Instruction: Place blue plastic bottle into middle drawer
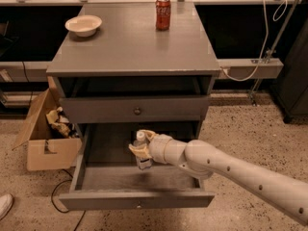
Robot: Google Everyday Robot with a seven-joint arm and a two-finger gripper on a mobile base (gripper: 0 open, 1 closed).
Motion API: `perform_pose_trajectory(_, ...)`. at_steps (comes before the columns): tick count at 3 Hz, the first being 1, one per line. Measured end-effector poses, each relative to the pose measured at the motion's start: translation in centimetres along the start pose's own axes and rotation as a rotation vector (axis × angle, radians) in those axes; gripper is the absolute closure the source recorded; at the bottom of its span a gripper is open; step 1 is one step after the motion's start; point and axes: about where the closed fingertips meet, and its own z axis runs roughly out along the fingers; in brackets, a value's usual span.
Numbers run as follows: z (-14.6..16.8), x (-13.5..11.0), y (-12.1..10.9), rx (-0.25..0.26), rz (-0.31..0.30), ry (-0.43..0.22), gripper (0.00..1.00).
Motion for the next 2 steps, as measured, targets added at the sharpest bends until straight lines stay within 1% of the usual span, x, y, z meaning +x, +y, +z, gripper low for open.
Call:
perform_pose_trajectory(1, 2.0, 2.8, 0.2, 0.003, 0.003, 0.007, 1.00)
perform_pose_trajectory(2, 4.1, 4.6, 0.2, 0.017, 0.002, -0.014, 1.00)
